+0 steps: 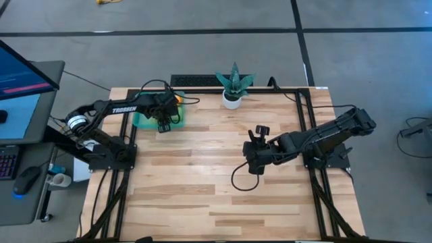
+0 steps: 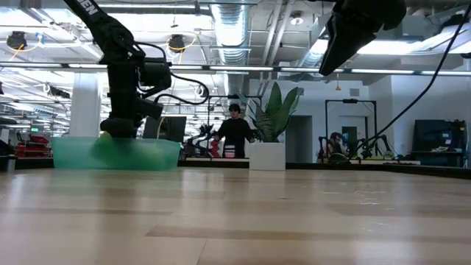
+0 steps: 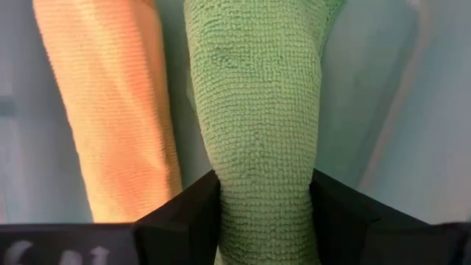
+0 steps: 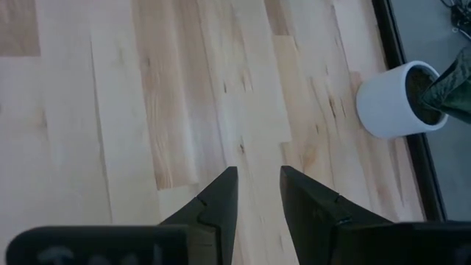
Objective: Roll microfiber towels into tight, uniform cylinder then place into a basket
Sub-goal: Put the light green microfiber cloth into transparent light green, then return to Home Position
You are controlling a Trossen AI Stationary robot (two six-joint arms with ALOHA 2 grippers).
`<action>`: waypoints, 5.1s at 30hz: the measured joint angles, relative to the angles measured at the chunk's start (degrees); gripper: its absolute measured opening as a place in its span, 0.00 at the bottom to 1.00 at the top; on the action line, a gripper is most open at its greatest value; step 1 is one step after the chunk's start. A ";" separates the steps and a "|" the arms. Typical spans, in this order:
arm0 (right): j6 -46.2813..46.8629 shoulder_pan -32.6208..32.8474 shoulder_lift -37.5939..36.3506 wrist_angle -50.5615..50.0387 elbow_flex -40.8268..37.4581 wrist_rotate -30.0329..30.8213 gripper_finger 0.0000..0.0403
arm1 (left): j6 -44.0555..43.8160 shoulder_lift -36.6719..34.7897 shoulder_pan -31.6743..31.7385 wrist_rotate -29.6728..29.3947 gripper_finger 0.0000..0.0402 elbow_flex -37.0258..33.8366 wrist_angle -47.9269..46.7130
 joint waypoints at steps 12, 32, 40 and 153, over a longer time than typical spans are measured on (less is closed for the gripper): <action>0.01 -0.13 0.00 0.02 0.00 0.06 0.32 | -3.30 0.00 -0.06 -0.17 0.56 0.00 -0.02; -8.40 -2.22 -0.39 -0.15 -0.07 0.28 0.32 | -5.01 -0.03 -3.73 9.35 0.61 16.03 -10.36; -13.79 -9.73 -6.80 6.97 -7.17 -5.68 0.32 | -12.33 -8.14 -9.77 20.33 0.55 13.88 -6.45; -9.98 -8.11 -84.17 40.37 -63.89 -6.95 0.32 | -23.64 -84.08 -51.55 -2.75 0.00 -44.81 39.93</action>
